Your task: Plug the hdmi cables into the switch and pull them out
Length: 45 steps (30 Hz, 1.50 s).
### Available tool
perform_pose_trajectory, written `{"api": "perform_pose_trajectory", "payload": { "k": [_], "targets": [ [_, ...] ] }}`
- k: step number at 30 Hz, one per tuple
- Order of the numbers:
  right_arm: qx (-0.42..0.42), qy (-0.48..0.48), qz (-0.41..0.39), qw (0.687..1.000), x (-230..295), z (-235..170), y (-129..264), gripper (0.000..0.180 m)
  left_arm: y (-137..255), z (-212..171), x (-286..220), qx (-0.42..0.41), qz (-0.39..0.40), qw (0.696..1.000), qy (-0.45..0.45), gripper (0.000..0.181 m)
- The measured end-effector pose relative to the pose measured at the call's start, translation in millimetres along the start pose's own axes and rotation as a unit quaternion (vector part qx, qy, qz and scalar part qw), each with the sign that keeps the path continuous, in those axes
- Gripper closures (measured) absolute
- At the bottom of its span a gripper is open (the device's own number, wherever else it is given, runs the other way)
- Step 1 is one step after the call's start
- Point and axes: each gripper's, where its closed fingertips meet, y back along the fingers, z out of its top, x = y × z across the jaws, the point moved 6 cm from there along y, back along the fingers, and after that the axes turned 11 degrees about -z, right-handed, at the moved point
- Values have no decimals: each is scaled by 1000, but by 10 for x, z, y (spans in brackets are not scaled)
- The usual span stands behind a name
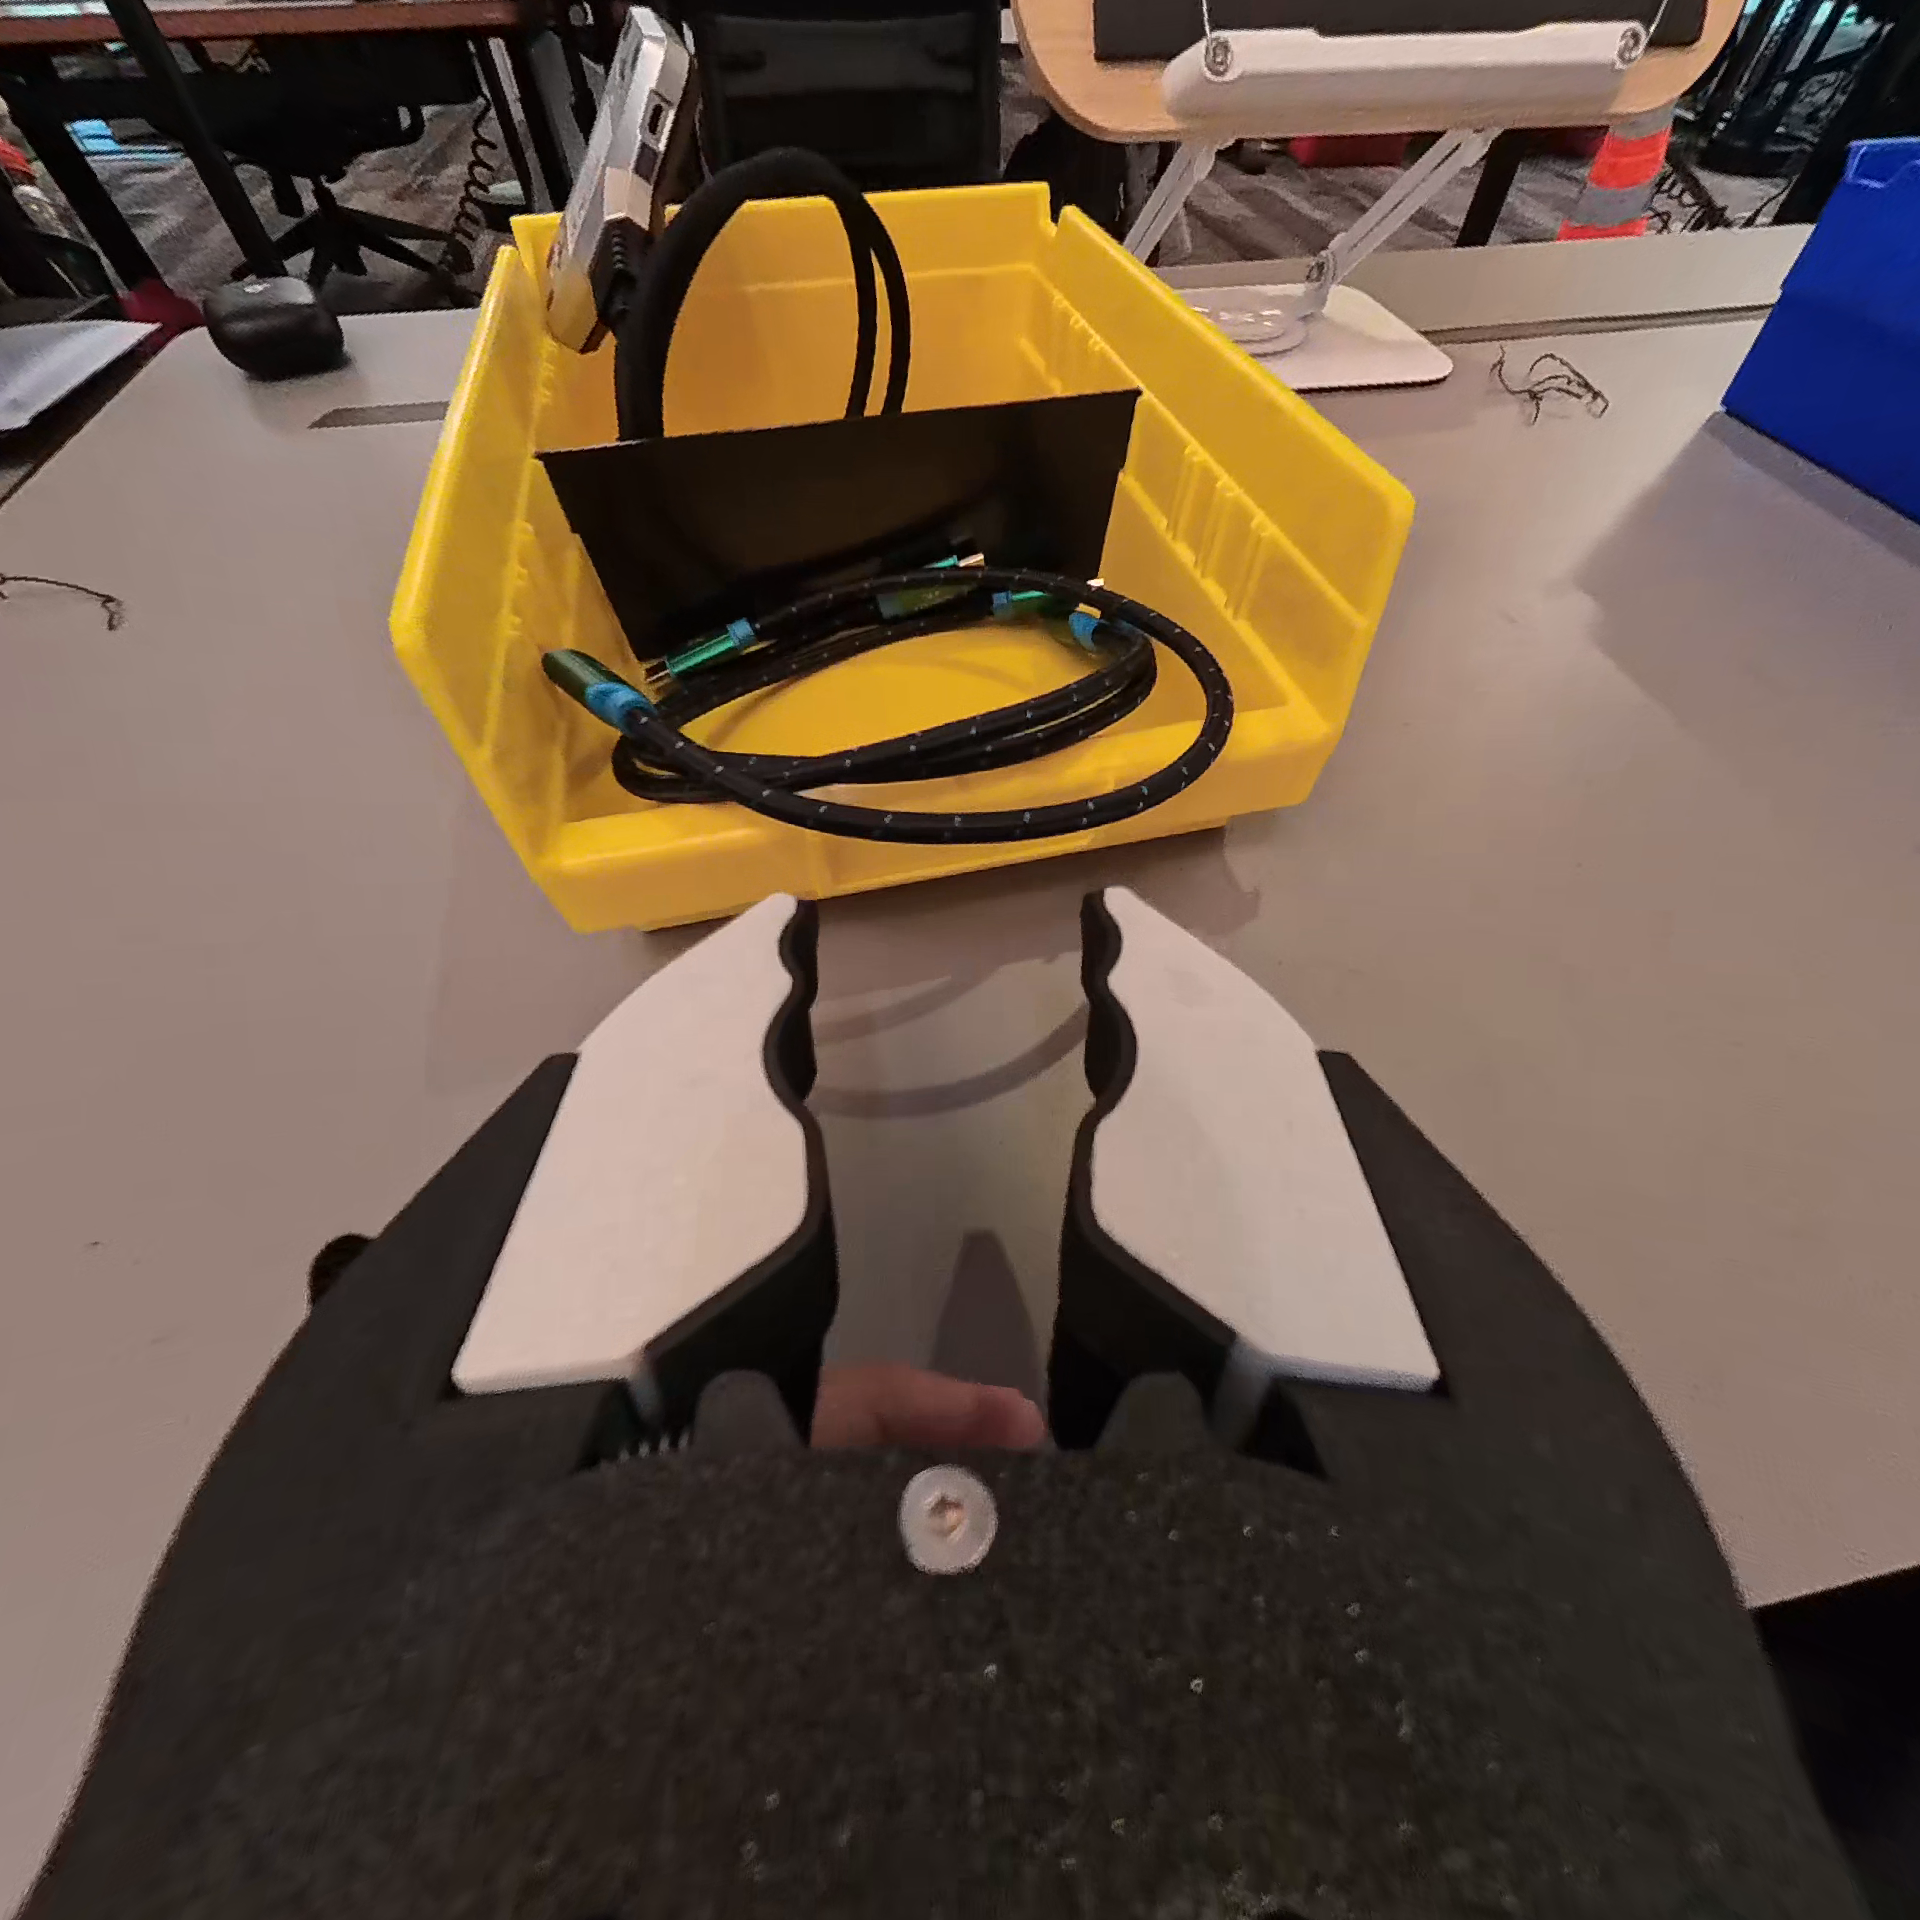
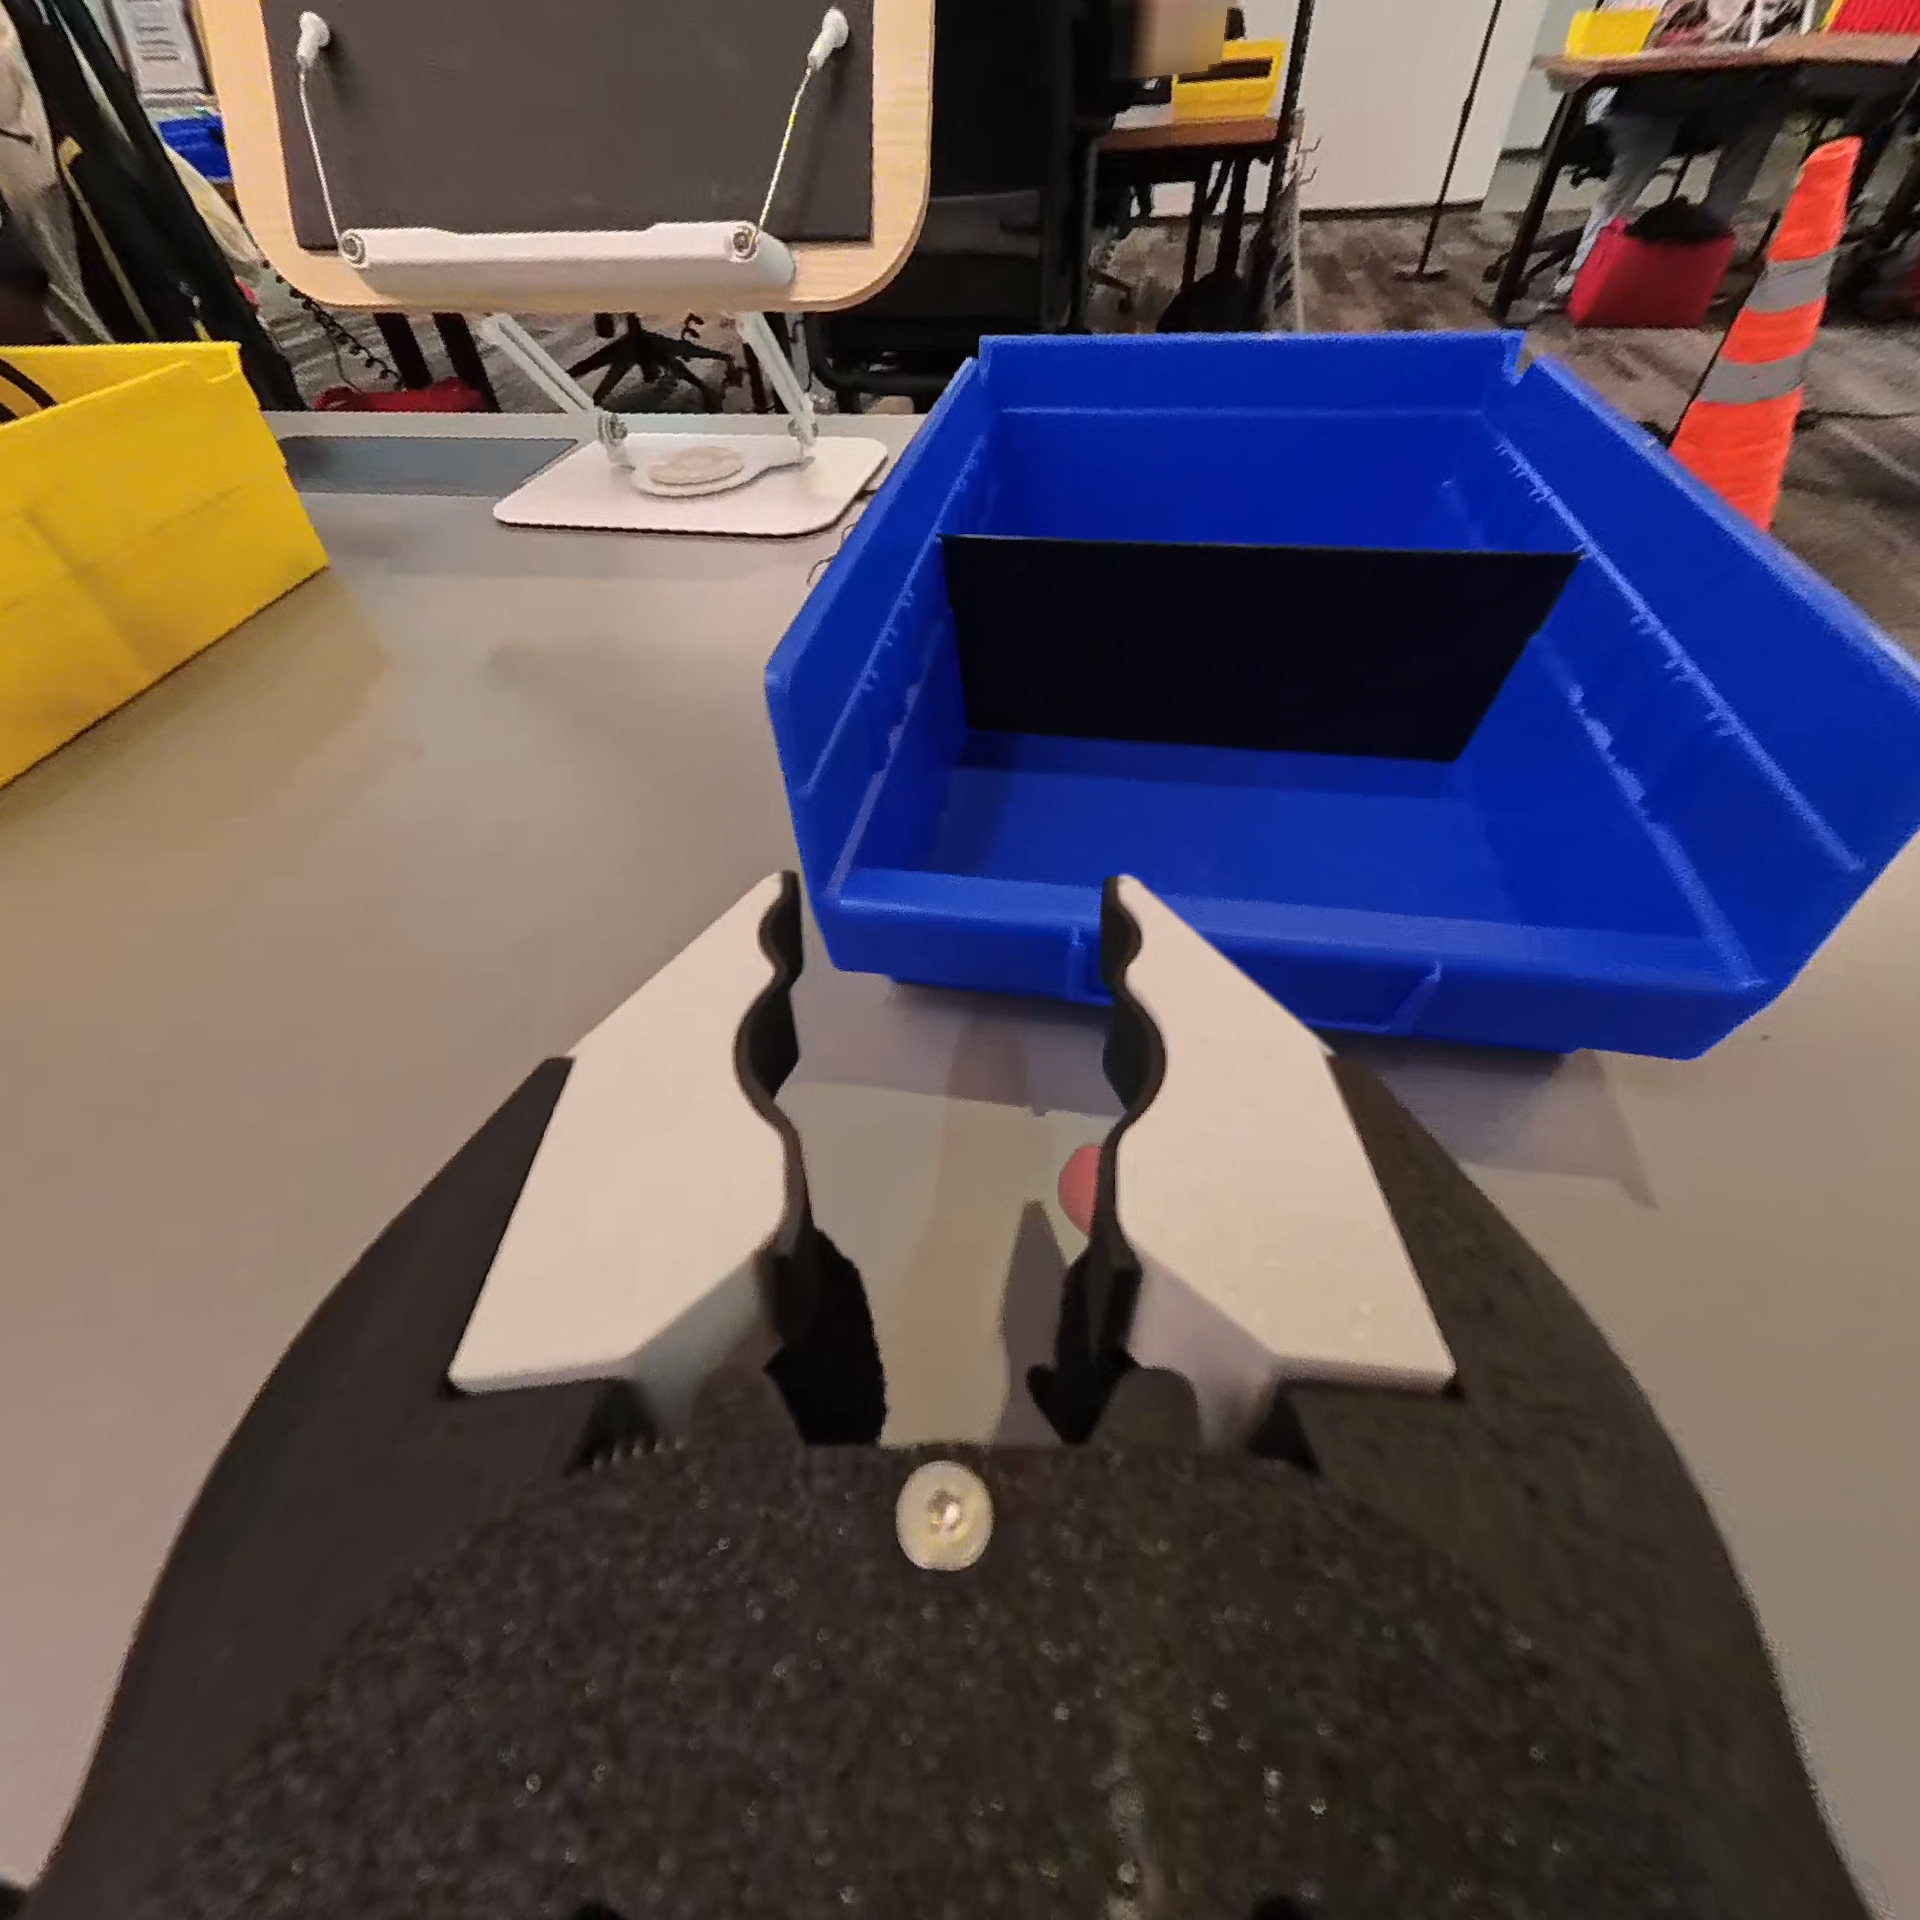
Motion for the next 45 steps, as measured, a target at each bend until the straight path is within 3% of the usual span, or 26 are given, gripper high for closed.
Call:
{"api": "perform_pose_trajectory", "payload": {
  "k": [3,8,11,15,18,21,23,29,34,40,42,43,45],
  "targets": [
    [85,-26,33,996,47,-85,-6,131,-1,-17,19,5,-2,1000,11,133],
    [107,-69,81,988,78,-126,-30,127,-55,-75,1,26,-33,998,36,131],
    [93,-70,70,991,26,-104,-30,127,-117,-94,-39,28,-74,989,128,128],
    [95,-89,83,988,32,-107,-32,128,-279,-1,-26,-23,-125,953,276,134],
    [97,-87,86,988,49,-113,-38,128,-412,30,-35,-42,-170,929,327,146],
    [101,-81,85,988,56,-127,-41,129,-435,-11,16,-62,-179,916,355,181],
    [100,-80,88,988,65,-127,-45,129,-392,24,39,-79,-184,919,341,181],
    [96,-73,92,988,93,-124,-37,131,-219,317,-112,-110,-155,968,166,181],
    [96,-77,90,988,67,-128,-27,131,-273,112,-192,-84,-149,945,279,181],
    [106,-79,92,987,71,-147,-56,131,-502,-8,-149,-61,-156,917,361,138],
    [110,-75,93,987,91,-161,-62,131,-537,-23,-80,-67,-159,914,367,144],
    [111,-72,94,987,100,-165,-62,131,-530,-31,-36,-82,-162,906,383,161],
    [112,-67,94,987,110,-172,-62,131,-529,-37,-4,-109,-197,872,434,167]
  ]
}}
